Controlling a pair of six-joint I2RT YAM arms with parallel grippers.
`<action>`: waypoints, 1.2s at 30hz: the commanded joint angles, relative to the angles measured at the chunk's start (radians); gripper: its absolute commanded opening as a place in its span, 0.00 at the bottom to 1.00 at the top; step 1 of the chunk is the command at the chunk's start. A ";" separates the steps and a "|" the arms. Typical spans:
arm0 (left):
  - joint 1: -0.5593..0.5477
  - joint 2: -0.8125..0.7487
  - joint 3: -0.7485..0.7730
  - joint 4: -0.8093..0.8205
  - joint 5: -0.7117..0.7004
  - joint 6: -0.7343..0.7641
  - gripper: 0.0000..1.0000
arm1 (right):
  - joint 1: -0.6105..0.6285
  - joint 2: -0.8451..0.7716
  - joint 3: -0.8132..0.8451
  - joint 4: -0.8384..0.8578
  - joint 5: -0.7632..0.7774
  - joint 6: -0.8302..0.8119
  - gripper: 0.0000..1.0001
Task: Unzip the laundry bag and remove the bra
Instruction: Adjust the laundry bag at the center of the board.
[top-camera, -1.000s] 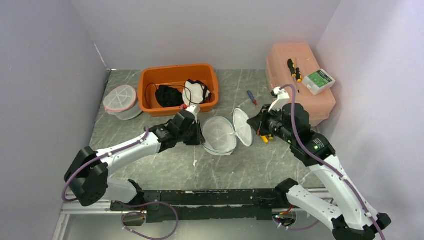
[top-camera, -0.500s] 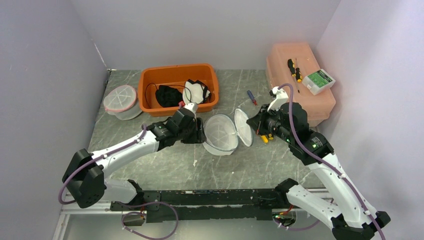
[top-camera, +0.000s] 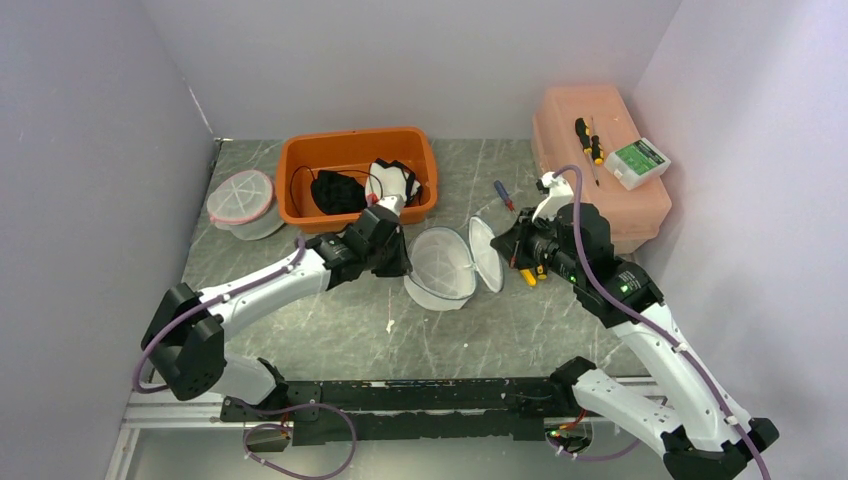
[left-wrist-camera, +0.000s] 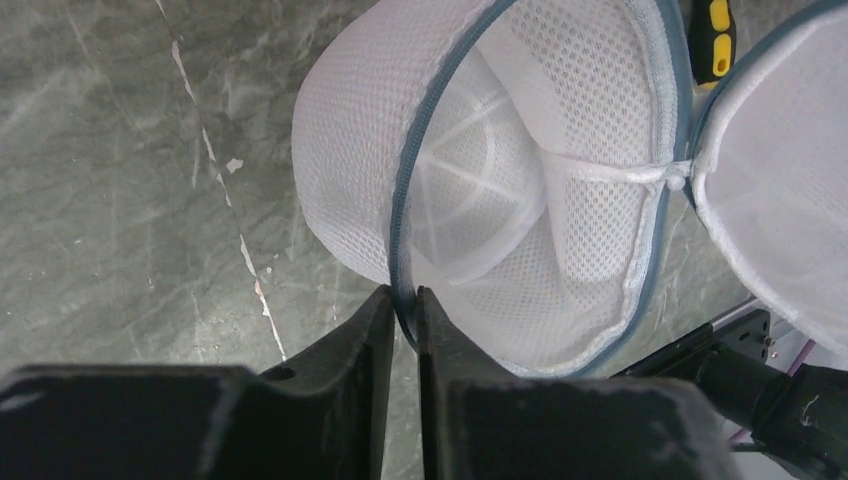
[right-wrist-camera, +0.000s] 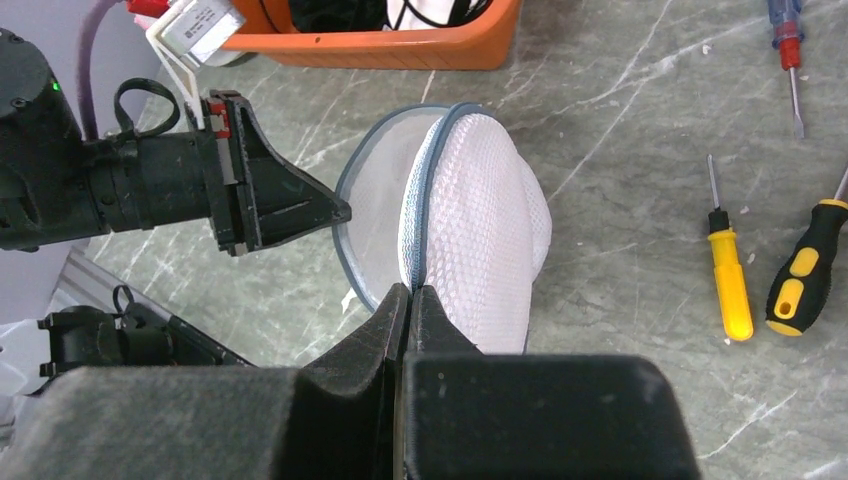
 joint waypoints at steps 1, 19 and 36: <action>-0.004 0.010 0.041 -0.006 -0.004 -0.003 0.11 | 0.003 -0.006 0.000 0.055 -0.018 0.012 0.00; -0.007 -0.038 0.065 0.008 0.078 -0.005 0.03 | 0.005 0.038 0.155 -0.031 0.059 -0.018 0.00; -0.007 -0.049 0.023 0.023 0.103 -0.025 0.43 | 0.007 0.101 0.060 -0.054 0.273 0.106 0.00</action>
